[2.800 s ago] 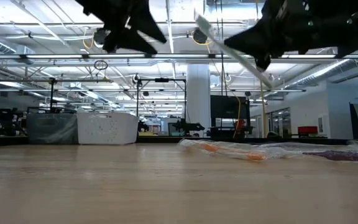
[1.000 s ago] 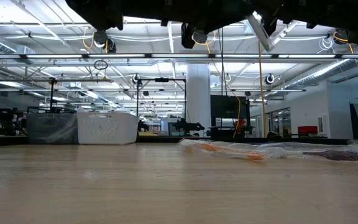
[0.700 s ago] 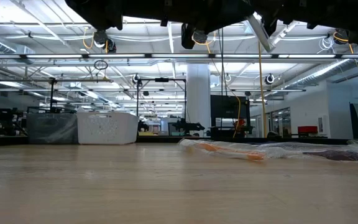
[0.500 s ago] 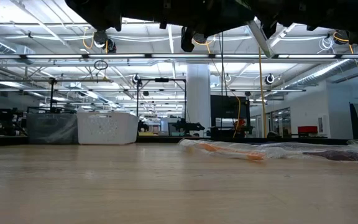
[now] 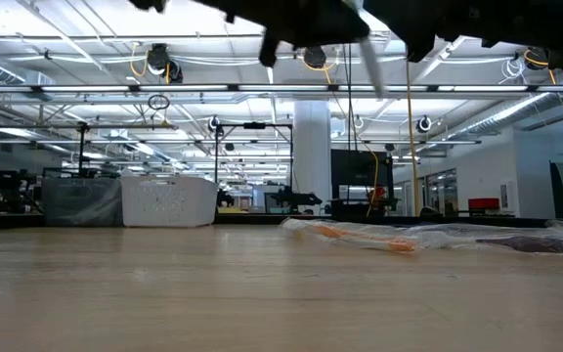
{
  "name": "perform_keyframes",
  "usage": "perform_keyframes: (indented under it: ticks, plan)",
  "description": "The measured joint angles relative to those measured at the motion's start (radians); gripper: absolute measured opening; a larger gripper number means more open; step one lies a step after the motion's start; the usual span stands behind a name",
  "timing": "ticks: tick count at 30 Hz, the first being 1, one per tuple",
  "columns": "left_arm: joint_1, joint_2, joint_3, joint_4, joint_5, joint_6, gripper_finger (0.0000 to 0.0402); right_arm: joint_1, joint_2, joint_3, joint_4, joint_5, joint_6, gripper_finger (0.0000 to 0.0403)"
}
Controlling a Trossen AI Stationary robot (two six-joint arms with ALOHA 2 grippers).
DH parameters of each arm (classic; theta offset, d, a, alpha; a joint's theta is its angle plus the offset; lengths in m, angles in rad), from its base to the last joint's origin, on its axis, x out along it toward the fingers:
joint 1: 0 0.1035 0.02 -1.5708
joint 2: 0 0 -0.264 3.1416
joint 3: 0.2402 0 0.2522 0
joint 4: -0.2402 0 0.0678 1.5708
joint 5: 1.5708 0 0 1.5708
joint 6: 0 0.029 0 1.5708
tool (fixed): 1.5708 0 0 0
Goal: Pick & Place Toothbrushes
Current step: Put the green toothbrush into the white bin
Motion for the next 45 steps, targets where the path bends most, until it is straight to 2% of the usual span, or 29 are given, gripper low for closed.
perform_keyframes:
  ticks: [6,10,17,27,33,38,45]
  plan:
    - [-0.025,-0.177,0.000,-0.389,-0.157,-0.069,0.0005,0.000,0.000,0.000,0.007,0.000,0.000,0.0219]
    - [-0.026,-0.288,0.000,-0.640,-0.267,-0.174,0.0007,0.000,0.000,0.000,0.008,0.000,0.000,0.0219]
    - [0.034,-0.424,0.000,-0.950,-0.390,-0.334,0.0007,0.000,0.000,0.000,0.009,0.000,0.001,0.0219]
    - [0.257,-0.450,0.000,-1.287,-0.389,-0.483,0.0014,0.000,0.000,0.000,0.013,0.000,0.001,0.0219]
    - [0.415,-0.450,0.000,-1.302,-0.297,-0.469,0.0005,0.000,0.000,0.000,0.013,0.000,0.001,0.0219]
    - [0.537,-0.440,0.000,-1.302,-0.222,-0.470,0.0016,0.000,0.000,0.000,0.013,0.000,0.001,0.0219]
    - [0.636,-0.426,-0.012,-1.299,-0.110,-0.462,0.0008,0.000,0.000,0.000,0.011,0.000,0.001,0.0219]
